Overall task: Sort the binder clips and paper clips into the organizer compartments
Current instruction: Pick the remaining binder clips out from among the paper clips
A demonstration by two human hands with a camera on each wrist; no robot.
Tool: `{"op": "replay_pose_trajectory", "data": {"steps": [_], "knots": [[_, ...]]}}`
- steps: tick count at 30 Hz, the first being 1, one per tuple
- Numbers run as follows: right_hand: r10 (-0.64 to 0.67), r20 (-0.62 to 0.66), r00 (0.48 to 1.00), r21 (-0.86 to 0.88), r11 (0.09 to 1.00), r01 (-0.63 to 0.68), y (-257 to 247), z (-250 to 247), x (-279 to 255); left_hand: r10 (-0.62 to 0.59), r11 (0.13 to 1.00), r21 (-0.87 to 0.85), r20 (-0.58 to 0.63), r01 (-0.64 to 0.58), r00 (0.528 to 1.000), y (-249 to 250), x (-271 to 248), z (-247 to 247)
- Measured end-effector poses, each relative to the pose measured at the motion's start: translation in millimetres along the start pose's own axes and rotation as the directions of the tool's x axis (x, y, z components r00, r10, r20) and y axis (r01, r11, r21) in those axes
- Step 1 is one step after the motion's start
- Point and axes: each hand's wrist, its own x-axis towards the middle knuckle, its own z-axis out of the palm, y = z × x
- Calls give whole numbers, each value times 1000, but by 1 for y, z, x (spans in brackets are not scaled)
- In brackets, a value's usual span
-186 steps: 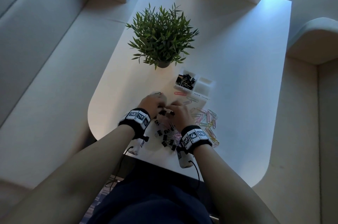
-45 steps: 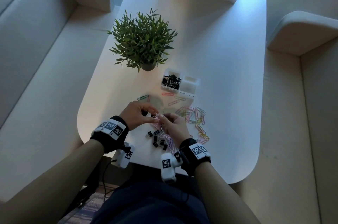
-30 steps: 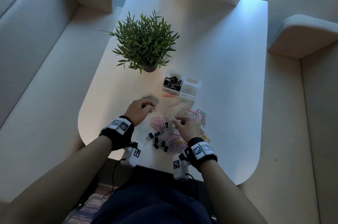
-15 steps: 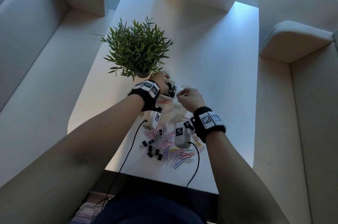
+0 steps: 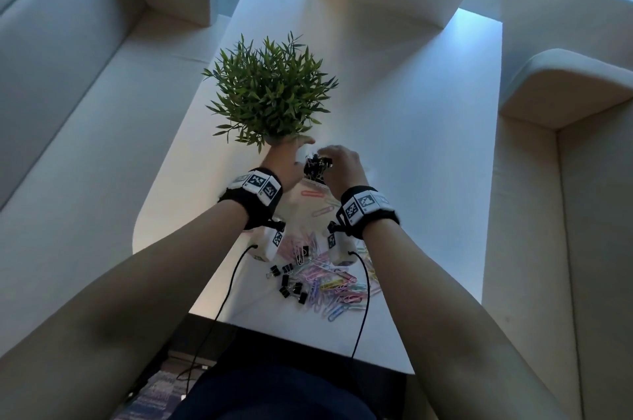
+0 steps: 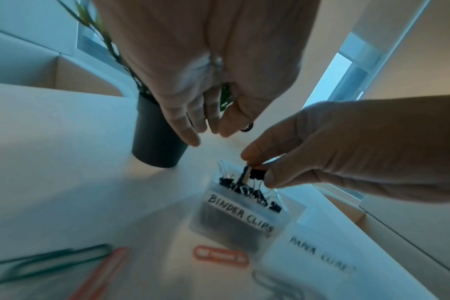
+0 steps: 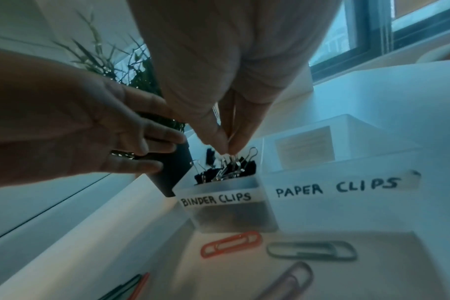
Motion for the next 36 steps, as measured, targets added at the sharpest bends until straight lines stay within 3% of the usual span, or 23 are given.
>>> {"op": "replay_pose_trajectory", "data": {"steps": [3,5,7,9,11,14,19,23,26,29,31,32,33,34,36], "knots": [[-67,-147,987,16,997,70,5,-2,-18,66,997,42,-9,-65,998,-13,-35,3],[-104,-175,979,20,994,109,13,3,-43,78,990,104,189,-99,979,-30,-66,12],[-165,-70,984,26,986,167,20,12,-78,38,959,239,422,-152,906,-48,-96,25],[-206,95,974,9,978,206,26,25,-114,25,934,298,501,-199,865,-62,-122,40],[-200,190,961,-26,978,209,32,41,-138,97,943,245,450,-228,887,-72,-137,54],[-142,166,976,-73,985,156,37,62,-144,203,938,192,368,-288,908,-78,-144,68],[-58,173,983,-155,984,85,33,80,-132,194,960,147,254,-236,948,-83,-143,70],[-21,163,986,-164,985,48,35,82,-127,41,999,14,64,-42,997,-89,-138,59],[-2,152,988,-84,996,15,40,77,-126,-171,978,-119,34,174,985,-93,-134,49],[73,65,995,53,996,-76,47,69,-129,-341,860,-360,122,362,932,-94,-128,48],[156,-36,987,160,976,-148,55,63,-133,-399,750,-506,165,425,902,-90,-125,51],[207,-85,975,220,958,-184,60,61,-135,-388,733,-530,189,426,902,-86,-124,52],[275,-105,956,283,930,-236,61,58,-137,-334,773,-499,205,392,920,-82,-125,52],[343,-107,933,363,888,-284,65,57,-139,-240,861,-402,216,310,946,-78,-127,53],[423,-50,905,443,821,-360,65,55,-144,-6,993,-114,244,35,970,-76,-130,55]]}}
